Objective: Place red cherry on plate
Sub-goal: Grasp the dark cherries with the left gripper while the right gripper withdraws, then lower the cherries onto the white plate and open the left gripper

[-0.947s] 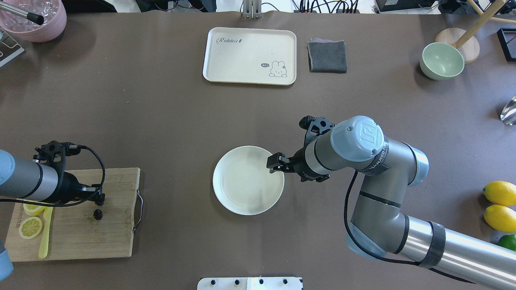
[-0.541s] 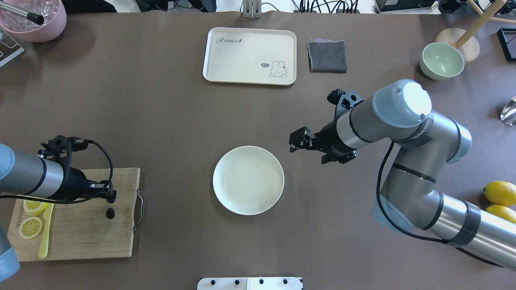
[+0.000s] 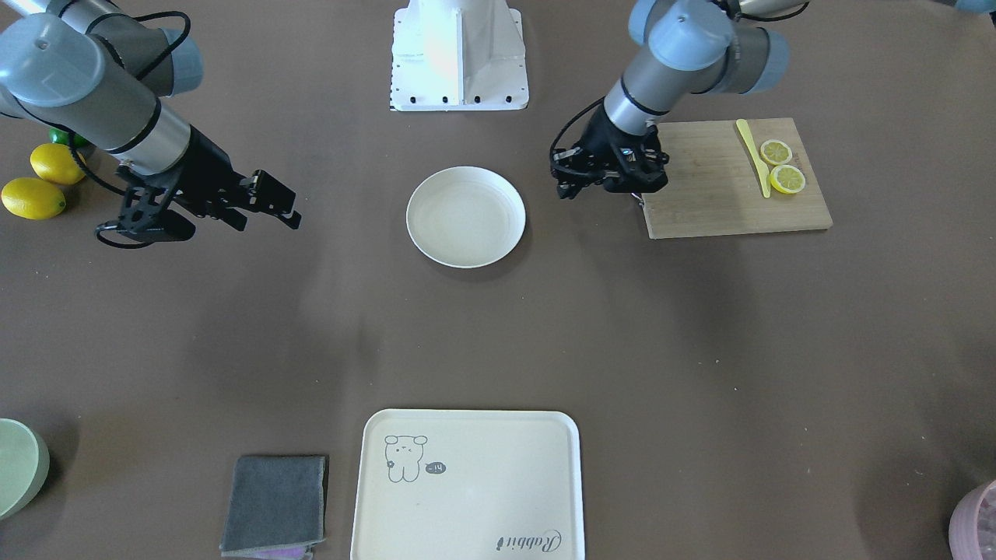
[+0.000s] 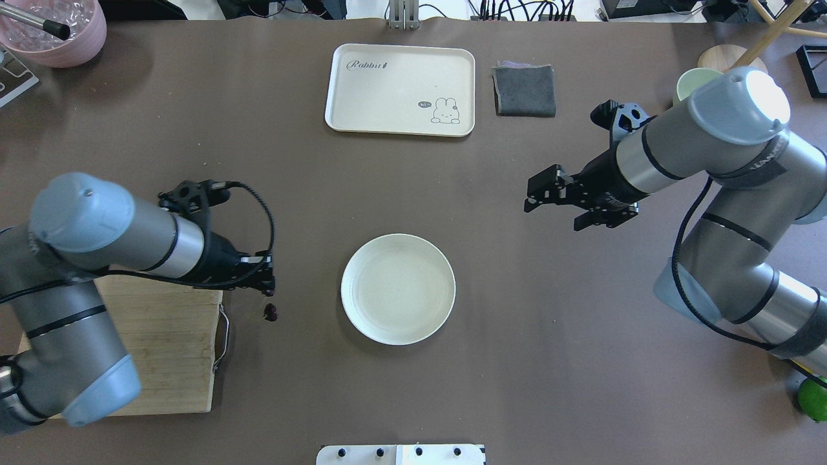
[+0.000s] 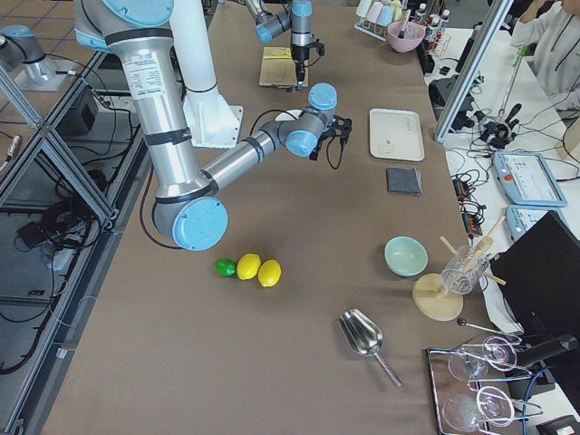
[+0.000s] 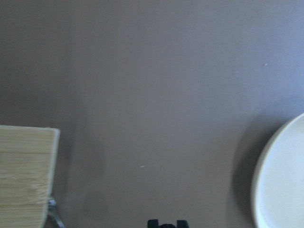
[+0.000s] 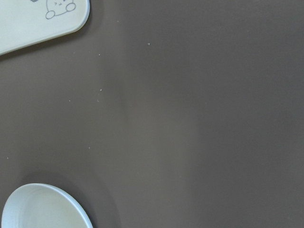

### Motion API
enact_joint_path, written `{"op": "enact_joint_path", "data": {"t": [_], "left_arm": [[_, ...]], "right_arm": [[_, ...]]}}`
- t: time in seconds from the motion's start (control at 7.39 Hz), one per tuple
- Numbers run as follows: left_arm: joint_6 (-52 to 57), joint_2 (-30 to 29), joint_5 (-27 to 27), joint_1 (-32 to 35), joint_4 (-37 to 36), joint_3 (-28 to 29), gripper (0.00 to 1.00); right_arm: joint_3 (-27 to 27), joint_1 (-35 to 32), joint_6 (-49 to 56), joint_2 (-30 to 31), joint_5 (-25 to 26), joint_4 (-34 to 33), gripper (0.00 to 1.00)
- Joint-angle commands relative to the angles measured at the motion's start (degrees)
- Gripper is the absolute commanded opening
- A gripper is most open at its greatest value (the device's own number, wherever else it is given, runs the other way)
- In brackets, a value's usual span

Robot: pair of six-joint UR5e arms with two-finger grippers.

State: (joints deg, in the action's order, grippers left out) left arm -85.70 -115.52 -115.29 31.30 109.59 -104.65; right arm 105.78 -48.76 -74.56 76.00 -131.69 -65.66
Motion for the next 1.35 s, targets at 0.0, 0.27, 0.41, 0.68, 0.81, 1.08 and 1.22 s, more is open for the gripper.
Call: {"op": "enact_joint_path", "data": {"t": [0.0,0.27,0.41,0.68,0.81,1.08,1.22], "left_arm": [[-1.75,-7.68,5.06,-4.13,-1.93,4.97,0.00],[-5.08,-15.49,6.64,-5.02,-1.66,13.47,0.00],[-5.27,-15.70,7.18,-6.15,-1.66,13.51,0.00],[-5.09,-15.87,7.54,-6.25,-1.57,12.99,0.98],[-5.00,-15.61,7.54,-6.25,-1.66,12.37,0.98],[-4.65,-13.08,7.45,-4.86,-2.10,8.70,0.98],[-2.91,-8.62,6.93,-3.28,-2.36,5.20,0.98]], "right_arm": [[0.13,-1.95,3.53,3.27,-1.11,0.35,1.00],[0.65,-2.48,4.77,4.77,-1.02,0.36,1.00],[0.92,-2.74,5.04,5.82,-0.93,0.44,1.00],[1.71,-2.66,5.48,6.97,-0.50,0.44,1.00],[1.80,-2.66,5.48,7.06,-0.49,0.44,1.00],[1.80,-2.92,5.57,7.32,-0.49,0.44,1.00],[1.71,-3.71,6.35,7.41,-0.49,0.36,1.00]]}}
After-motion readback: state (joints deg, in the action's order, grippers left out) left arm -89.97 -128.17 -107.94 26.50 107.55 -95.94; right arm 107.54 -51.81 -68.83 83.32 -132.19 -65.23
